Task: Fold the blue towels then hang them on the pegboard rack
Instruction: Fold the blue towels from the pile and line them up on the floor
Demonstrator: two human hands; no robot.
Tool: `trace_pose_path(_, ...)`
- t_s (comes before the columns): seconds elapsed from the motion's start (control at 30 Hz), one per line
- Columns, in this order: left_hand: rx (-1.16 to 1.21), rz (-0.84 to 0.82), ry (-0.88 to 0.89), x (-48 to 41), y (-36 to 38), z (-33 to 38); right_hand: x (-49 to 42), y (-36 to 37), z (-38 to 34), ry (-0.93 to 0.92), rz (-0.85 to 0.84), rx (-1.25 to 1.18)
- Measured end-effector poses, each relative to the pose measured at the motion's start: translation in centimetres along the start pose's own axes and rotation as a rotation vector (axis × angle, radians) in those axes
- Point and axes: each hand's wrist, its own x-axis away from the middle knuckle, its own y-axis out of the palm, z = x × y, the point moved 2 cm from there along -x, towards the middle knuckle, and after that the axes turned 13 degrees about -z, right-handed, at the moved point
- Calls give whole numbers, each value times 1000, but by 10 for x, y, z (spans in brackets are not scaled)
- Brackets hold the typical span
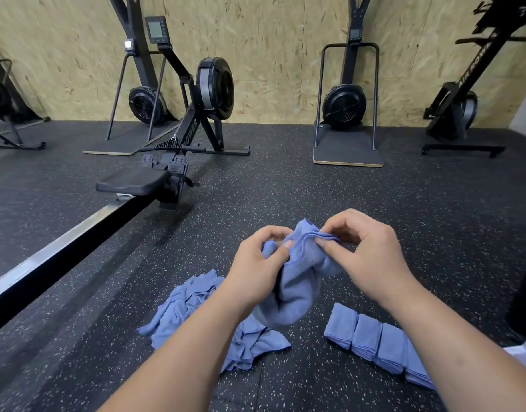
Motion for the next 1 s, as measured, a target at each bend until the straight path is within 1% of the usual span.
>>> trace_pose_path(0.13,-14,-85,18,1,5,0,0,5,1,73,-10,-237)
trace_pose_path(0.2,-74,-99,41,1,7,0,0,8,1,90,-17,-315)
trace_pose_path(0.27,-140,-82,52,0,9,0,0,9,0,89,-31,-373)
trace_pose_path(0.37,-149,-12,63,0,7,-1,0,10,0,82,-80,-406)
trace_pose_path(0.43,-157,29,76,-1,3,-1,0,7,2,89,-99,-362)
trace_pose_path(0.57,-157,61,93,-2,-2,0,-1,1,8,10,-94,-78)
trace_pose_path(0.7,-155,-33,78,-1,2,-1,-1,-2,2,-40,-104,-2)
trace_pose_path(0.83,-205,-115,52,-1,6,-6,-1,-1,-3,-39,-142,96)
trace_pose_path(0.93,-234,-181,27,-2,6,-11,-2,-1,1,-72,-254,261)
trace_pose_path(1.0,-260,-219,30,-2,5,-14,-2,1,6,-101,-319,302)
